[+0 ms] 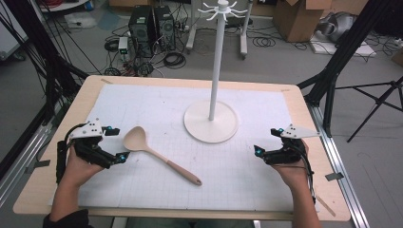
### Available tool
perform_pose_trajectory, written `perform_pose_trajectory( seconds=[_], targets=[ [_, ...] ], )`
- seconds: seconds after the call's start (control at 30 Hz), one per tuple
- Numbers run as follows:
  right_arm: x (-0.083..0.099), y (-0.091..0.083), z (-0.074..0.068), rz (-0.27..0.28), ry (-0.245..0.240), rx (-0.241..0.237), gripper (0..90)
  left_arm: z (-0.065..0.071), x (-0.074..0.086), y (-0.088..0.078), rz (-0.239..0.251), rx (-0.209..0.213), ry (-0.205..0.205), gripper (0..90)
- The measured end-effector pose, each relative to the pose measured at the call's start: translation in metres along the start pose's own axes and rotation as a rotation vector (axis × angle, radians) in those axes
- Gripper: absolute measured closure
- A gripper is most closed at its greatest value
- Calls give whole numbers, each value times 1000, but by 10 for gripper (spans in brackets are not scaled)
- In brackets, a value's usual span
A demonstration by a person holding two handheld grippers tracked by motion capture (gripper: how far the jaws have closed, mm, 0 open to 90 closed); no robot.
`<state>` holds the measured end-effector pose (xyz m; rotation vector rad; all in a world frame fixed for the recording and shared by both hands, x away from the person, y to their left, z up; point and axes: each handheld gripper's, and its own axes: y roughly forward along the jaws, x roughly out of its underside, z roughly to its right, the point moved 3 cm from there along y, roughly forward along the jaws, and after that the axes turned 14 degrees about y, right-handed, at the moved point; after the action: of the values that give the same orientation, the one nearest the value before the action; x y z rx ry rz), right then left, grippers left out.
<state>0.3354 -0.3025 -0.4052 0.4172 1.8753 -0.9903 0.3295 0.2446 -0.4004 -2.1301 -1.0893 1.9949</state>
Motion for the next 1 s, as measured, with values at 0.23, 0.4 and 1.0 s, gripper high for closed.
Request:
perform_pose_trajectory(
  seconds=[0.23,0.4,1.0],
  targets=[
    [-7,-11,-3,30,-5,0,25,2,-2,1,21,7,10,17],
    [-7,-13,-2,34,-2,-8,25,2,-4,3,24,7,19,17],
    [-4,-10,0,20,0,9,25,1,-3,4,14,2,17,17]
  ],
)
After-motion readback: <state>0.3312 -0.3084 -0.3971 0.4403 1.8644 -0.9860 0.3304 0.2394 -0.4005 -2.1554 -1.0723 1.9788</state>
